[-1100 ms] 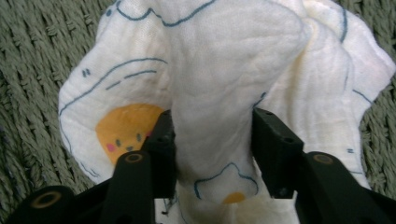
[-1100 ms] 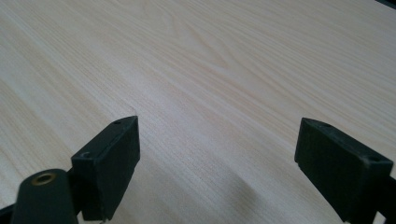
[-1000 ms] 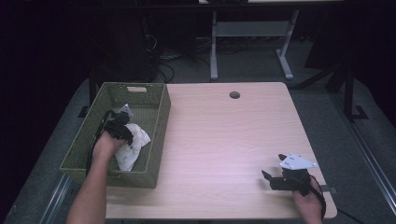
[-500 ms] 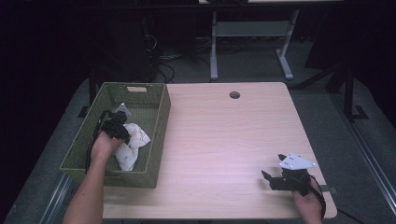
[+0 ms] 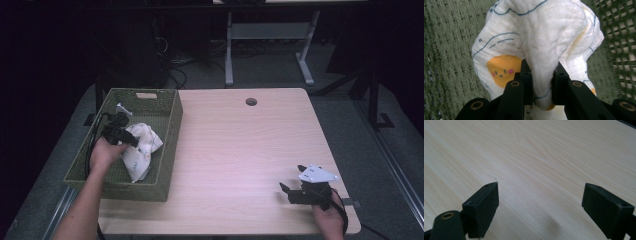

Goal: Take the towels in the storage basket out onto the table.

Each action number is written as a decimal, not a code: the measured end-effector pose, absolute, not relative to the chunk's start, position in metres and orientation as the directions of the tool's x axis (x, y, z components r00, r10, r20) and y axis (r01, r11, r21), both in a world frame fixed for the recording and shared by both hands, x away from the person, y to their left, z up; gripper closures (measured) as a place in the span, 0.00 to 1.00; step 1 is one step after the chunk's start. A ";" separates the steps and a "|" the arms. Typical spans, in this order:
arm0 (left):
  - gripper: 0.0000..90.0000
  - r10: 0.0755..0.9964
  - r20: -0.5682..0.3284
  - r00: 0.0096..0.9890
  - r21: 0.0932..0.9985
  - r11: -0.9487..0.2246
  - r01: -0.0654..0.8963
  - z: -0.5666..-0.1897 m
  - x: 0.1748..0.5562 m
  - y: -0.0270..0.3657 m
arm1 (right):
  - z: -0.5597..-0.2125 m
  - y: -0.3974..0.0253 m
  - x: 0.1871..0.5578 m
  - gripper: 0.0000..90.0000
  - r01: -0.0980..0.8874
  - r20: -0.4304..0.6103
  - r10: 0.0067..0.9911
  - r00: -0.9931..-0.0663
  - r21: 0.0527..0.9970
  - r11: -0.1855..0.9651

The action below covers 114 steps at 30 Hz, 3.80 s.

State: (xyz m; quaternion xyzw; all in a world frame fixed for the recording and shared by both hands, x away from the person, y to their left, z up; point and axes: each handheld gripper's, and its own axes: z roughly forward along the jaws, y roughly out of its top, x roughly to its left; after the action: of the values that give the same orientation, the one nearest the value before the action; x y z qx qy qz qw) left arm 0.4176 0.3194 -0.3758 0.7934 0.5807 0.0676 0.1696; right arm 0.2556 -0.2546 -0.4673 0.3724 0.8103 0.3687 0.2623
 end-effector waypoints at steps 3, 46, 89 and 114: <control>0.83 0.939 -0.120 0.321 0.366 -0.259 0.894 -0.372 0.415 0.322 | -0.467 -0.255 0.255 0.15 0.411 -0.149 0.797 -0.585 0.793 0.449; 0.83 0.807 -0.437 0.397 0.536 -0.120 0.835 -0.324 0.379 0.349 | -0.466 -0.258 0.256 0.15 0.410 -0.155 0.807 -0.569 0.798 0.442; 0.83 0.599 -0.609 0.521 0.596 -0.088 0.798 -0.277 0.363 0.327 | -0.464 -0.260 0.255 0.15 0.393 -0.166 0.809 -0.565 0.807 0.440; 0.82 0.543 -0.605 0.582 0.589 -0.187 0.786 -0.278 0.374 0.264 | -0.462 -0.264 0.255 0.15 0.387 -0.158 0.816 -0.557 0.819 0.423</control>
State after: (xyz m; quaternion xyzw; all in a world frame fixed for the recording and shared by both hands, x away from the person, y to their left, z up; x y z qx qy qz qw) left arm 0.3744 0.2644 -0.2778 0.7592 0.4377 -0.1311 0.4636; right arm 0.2545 -0.2640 -0.4621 0.3779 0.7954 0.3817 0.2809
